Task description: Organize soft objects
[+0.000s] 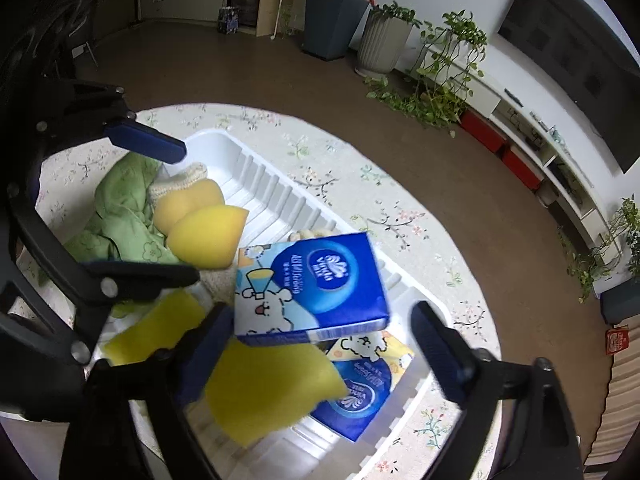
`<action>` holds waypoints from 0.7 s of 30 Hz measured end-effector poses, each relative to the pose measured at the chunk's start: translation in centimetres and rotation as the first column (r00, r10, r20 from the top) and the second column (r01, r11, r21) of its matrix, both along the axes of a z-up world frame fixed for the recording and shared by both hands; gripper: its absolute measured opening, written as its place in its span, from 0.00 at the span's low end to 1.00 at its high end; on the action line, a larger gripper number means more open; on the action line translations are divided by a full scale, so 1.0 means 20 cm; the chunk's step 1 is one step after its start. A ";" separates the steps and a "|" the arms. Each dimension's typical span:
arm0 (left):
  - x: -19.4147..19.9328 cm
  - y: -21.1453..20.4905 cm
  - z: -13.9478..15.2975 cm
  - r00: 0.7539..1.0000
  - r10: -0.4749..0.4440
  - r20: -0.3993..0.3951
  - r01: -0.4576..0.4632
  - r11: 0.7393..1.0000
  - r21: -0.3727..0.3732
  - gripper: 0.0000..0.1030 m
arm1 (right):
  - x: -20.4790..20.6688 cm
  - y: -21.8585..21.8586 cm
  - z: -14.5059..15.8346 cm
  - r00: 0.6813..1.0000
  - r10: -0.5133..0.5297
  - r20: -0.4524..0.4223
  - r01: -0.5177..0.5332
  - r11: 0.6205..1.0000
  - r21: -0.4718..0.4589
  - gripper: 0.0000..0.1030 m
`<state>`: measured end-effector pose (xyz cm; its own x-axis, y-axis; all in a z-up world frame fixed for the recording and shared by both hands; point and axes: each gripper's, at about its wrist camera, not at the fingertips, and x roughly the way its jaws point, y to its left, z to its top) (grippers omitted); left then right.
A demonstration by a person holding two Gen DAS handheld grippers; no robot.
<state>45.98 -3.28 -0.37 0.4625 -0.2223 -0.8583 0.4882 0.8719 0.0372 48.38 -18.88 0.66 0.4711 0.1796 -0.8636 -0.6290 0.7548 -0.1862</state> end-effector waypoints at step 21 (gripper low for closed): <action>-0.44 0.37 0.42 0.926 0.295 0.237 -0.255 0.949 -0.184 1.00 | -0.27 -0.52 0.38 0.954 -0.278 0.111 0.257 0.952 0.167 1.00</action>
<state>37.15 4.06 8.05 0.7243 -0.1688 -0.6685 0.2191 0.9757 -0.0090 43.04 -29.29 8.23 0.6271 0.1535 -0.7637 -0.3777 0.9174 -0.1257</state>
